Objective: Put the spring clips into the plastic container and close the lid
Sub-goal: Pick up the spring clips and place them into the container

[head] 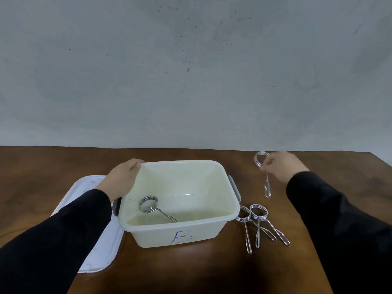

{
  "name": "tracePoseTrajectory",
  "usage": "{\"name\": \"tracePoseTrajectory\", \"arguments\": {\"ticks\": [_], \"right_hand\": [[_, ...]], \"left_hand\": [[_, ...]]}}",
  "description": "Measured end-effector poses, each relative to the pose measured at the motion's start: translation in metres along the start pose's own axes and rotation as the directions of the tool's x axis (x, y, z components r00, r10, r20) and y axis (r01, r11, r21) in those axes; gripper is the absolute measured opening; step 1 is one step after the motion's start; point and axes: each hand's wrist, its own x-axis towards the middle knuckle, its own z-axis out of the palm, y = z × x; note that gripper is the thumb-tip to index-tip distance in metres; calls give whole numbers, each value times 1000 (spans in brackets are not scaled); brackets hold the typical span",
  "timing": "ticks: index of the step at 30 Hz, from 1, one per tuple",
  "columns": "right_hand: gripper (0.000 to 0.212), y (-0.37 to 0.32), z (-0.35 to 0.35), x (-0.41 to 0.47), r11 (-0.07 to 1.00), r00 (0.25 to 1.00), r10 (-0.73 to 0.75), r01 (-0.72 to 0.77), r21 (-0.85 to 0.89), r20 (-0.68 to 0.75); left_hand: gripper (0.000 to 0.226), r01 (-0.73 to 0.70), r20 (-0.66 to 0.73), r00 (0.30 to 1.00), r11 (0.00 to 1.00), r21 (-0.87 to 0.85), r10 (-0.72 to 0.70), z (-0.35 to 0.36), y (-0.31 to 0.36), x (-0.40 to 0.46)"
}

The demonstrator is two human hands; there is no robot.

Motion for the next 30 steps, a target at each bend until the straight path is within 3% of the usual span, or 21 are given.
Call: {"name": "tracePoseTrajectory", "arguments": {"ticks": [3,8,13,17,30], "right_hand": [[16,-65,-30,-19,977,980,-197,196,86,5],[14,-174,-7,-47,886,867,-463,445,129,187],[19,-236,90,-46,887,807,-439,459,49,394],[29,-253,143,-42,877,795,-416,480,-38,443],[46,-271,176,-40,867,781,-395,491,-85,484]], "left_hand": [[40,5,20,1000,1000,16,-5,0,-1,1],[43,2,30,1000,999,54,-3,0,2,0],[51,-43,68,997,983,178,32,-1,7,-5],[55,-47,79,996,974,223,30,-2,9,-9],[56,-27,82,997,963,267,5,-2,10,-11]]}}
